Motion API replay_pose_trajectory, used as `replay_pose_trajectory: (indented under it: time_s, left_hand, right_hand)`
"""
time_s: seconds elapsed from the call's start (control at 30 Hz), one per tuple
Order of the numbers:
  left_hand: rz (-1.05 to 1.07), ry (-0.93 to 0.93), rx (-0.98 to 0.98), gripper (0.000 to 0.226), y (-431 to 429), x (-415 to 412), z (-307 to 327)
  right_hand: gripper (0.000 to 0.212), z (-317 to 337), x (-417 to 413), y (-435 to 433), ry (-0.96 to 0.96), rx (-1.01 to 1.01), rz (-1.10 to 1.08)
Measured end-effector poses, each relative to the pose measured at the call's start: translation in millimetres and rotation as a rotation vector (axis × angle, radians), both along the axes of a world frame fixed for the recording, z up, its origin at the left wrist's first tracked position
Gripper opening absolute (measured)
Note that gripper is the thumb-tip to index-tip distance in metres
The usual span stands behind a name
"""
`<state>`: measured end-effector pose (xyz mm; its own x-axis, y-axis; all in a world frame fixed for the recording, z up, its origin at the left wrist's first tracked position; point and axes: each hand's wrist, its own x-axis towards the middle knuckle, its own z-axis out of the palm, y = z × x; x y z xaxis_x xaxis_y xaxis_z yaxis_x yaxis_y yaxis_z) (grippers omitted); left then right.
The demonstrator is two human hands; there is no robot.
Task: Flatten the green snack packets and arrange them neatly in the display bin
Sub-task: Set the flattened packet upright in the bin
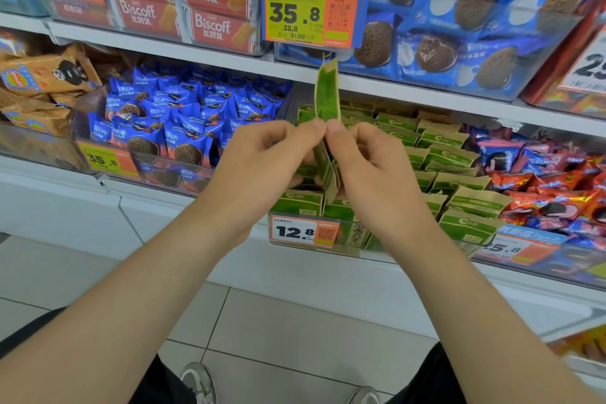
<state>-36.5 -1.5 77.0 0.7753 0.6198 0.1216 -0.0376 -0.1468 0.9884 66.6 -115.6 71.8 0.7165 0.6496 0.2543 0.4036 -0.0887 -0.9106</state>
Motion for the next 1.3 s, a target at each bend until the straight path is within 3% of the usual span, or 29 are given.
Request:
replay_pose_trajectory:
  time_s: [0.13,0.27,0.43,0.57,0.7,0.8,0.97,1.07,1.17,1.3]
  left_hand:
    - [-0.039,0.064,0.094,0.032,-2,0,-6]
    - [-0.046,0.092,0.160,0.023,4,1,-9]
    - [-0.151,0.056,-0.037,0.027,2,-1,-6]
    - [-0.145,0.000,-0.207,0.024,0,-1,0]
    - [-0.146,-0.041,-0.367,0.027,-1,-2,7]
    - [-0.114,0.007,-0.405,0.029,-4,-2,10]
    - [-0.050,0.115,-0.268,0.016,-2,1,2]
    - [-0.013,0.095,-0.291,0.014,0,1,-3]
    - [0.066,0.049,-0.376,0.018,1,0,-1]
    - [0.132,0.090,-0.220,0.020,3,2,-6]
  right_hand:
    - [0.045,-5,6,1,-0.129,-0.036,-0.027]
    - [0.043,-7,9,1,-0.121,-0.039,-0.030]
    - [0.052,-9,12,0,0.005,-0.018,-0.061]
    - [0.043,-2,13,-6,0.062,0.013,-0.116]
    - [0.057,4,15,-10,0.357,0.037,-0.090]
    - [0.035,5,11,-9,0.517,0.107,0.069]
    - [0.044,6,10,-8,0.354,0.103,-0.044]
    - [0.027,6,6,-5,0.518,0.175,-0.021]
    - [0.029,6,4,-4,0.699,0.175,0.052]
    - [0.027,4,3,-7,0.578,0.131,0.016]
